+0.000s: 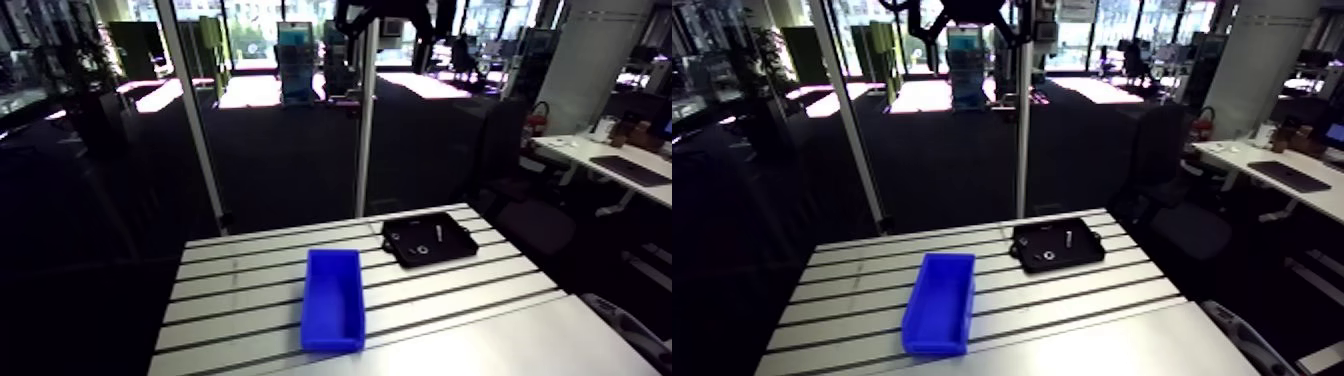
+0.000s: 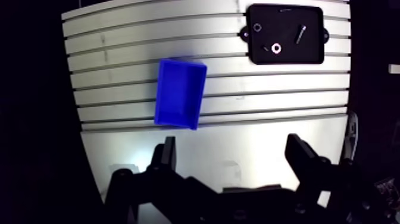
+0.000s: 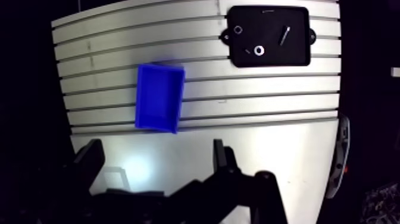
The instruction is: Pick up the M10 bolt from the tray and put it into the blue bin.
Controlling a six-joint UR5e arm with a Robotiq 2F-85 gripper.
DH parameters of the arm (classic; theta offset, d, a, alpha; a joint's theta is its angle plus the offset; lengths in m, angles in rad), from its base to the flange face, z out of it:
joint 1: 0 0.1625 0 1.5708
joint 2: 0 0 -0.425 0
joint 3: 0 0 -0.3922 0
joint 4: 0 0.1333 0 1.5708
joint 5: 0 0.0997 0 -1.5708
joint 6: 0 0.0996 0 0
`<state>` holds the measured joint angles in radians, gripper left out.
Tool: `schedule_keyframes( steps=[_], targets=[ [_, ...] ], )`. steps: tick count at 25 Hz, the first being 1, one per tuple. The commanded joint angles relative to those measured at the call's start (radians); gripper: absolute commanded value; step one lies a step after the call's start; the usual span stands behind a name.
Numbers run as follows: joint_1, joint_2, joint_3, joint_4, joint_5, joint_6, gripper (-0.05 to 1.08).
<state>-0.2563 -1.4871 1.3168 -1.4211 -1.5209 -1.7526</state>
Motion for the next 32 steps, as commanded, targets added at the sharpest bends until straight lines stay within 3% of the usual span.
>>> schedule_keyframes(
  steps=[1, 18, 24, 32],
  targets=[
    [0.000, -0.002, 0.011, -0.083, -0.009, 0.074, 0.01],
    [-0.001, 0.000, 0.025, -0.086, -0.009, 0.075, 0.01],
    [-0.008, 0.005, 0.060, -0.189, -0.015, 0.075, 0.01],
    [-0.081, 0.037, 0.084, -0.232, -0.015, 0.074, 0.01]
  ],
)
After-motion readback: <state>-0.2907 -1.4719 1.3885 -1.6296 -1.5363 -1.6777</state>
